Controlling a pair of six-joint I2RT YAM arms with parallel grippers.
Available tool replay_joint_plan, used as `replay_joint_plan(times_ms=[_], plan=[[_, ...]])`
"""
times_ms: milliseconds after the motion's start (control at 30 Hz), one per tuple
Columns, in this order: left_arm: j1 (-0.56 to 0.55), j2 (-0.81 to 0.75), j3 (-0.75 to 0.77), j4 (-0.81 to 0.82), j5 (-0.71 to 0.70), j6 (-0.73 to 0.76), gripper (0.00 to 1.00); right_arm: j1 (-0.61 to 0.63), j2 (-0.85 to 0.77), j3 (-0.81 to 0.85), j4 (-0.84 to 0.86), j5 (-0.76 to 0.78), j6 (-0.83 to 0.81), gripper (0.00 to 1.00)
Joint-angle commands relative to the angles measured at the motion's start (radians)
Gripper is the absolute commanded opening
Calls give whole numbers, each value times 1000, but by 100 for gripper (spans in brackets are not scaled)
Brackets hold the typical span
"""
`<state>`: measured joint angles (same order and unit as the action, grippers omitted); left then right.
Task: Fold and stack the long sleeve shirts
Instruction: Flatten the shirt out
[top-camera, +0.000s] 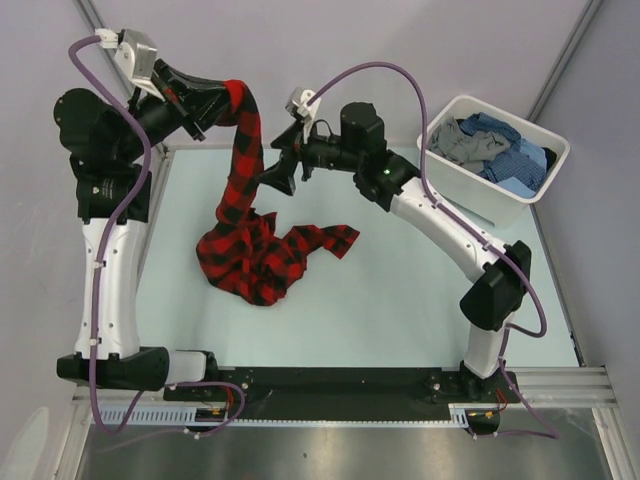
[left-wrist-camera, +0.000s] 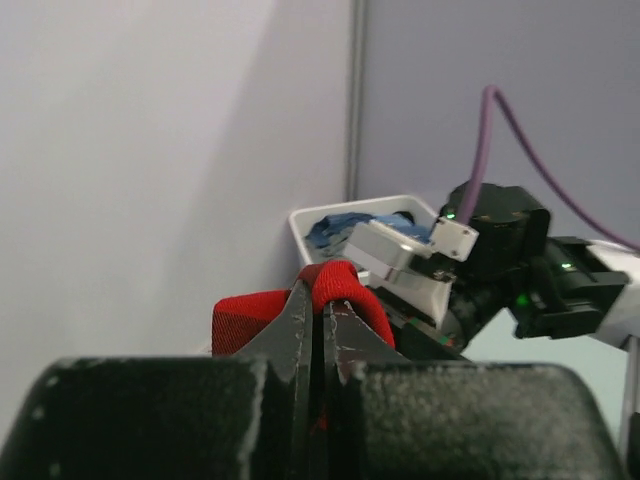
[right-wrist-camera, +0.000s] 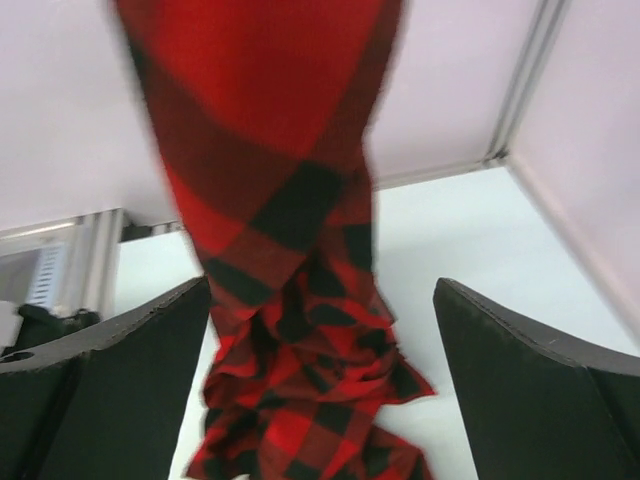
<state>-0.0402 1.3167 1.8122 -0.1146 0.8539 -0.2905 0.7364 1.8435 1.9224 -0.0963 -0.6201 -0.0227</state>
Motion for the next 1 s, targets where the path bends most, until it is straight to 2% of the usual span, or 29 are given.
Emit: replay_joint_plan(times_ms=[0, 167, 333, 533, 667, 767, 833, 867, 967], plan=[[-6, -17, -14, 219, 181, -153, 0, -51, -4, -14, 87, 40, -149, 100], [-6, -48, -57, 309, 227, -232, 0, -89, 22, -45, 122, -56, -291, 100], [-6, -71, -83, 355, 238, -271, 0, -29, 60, -56, 133, -105, -416, 100], [-6, -111, -105, 363, 243, -276, 0, 44, 153, -30, 196, -102, -451, 94], [-3, -132, -111, 356, 238, -273, 0, 54, 220, 26, 257, -79, -424, 81], [19, -148, -122, 349, 223, -274, 0, 52, 241, 81, 225, -98, -401, 67], [65, -157, -131, 374, 221, -286, 0, 44, 223, 63, 186, -110, -416, 71], [80, -160, -148, 397, 224, -321, 0, 38, 185, 35, 175, -115, -431, 78], [121, -166, -157, 440, 243, -346, 0, -14, 108, -95, 142, -132, -486, 89]])
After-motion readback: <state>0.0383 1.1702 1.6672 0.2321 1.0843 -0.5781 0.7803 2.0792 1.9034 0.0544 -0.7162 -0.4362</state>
